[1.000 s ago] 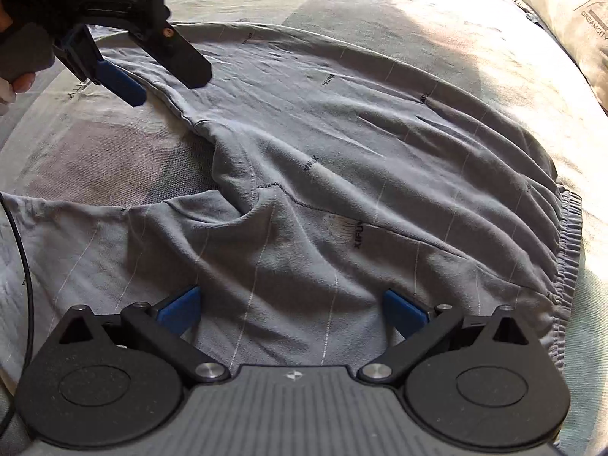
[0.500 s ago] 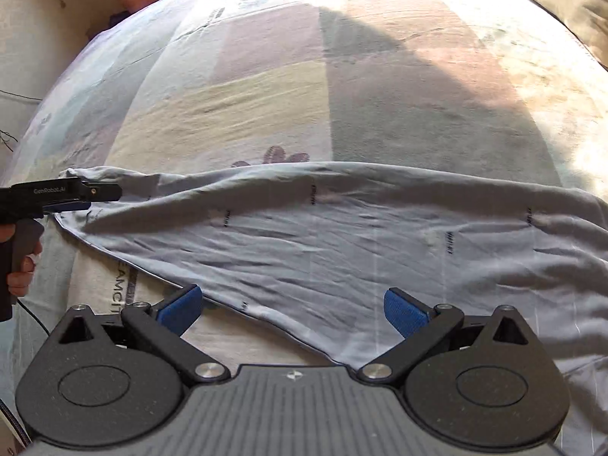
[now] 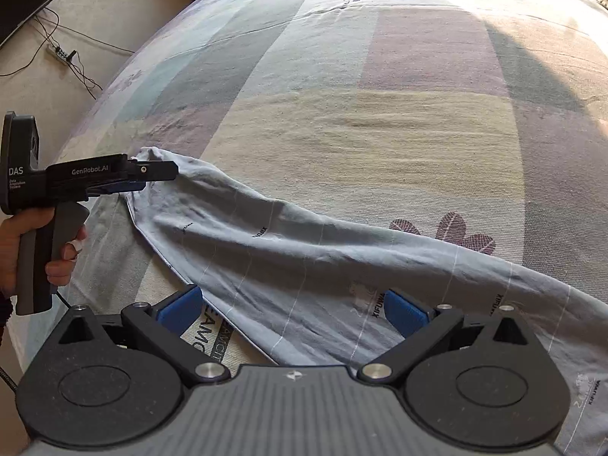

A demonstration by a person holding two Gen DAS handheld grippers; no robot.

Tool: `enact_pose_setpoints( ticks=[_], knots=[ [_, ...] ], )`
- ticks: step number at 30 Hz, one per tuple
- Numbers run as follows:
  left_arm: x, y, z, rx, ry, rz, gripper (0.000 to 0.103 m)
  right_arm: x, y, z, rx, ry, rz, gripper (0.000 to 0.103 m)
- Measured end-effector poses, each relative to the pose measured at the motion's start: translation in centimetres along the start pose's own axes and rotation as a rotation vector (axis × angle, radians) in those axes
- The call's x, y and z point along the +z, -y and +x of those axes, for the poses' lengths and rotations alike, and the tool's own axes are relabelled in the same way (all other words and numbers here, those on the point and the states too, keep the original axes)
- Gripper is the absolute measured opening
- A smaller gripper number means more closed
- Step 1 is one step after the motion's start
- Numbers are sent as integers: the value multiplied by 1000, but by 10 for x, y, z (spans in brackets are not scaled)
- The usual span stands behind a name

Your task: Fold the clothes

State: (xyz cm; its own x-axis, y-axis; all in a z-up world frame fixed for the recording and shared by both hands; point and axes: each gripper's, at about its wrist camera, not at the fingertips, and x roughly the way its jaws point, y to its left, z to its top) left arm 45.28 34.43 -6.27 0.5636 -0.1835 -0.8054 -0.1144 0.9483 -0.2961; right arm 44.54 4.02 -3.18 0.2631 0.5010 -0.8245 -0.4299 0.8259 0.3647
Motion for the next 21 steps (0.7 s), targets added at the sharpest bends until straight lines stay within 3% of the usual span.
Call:
enact_pose_setpoints(
  ticks=[3,10,16,21],
  knots=[
    [12,21,7,-63,-5,55,102,6,4,3,-2,13,-49,103],
    [15,82,32,-259,-117,292,102,25,36,6,53,2,-173,103],
    [-1,118,54,-245,-167,486,102,38,57,38,58,-79,-279,103],
    [-12,120,52,-253,-194,516,102,33,47,33,169,-140,-272,103]
  ],
)
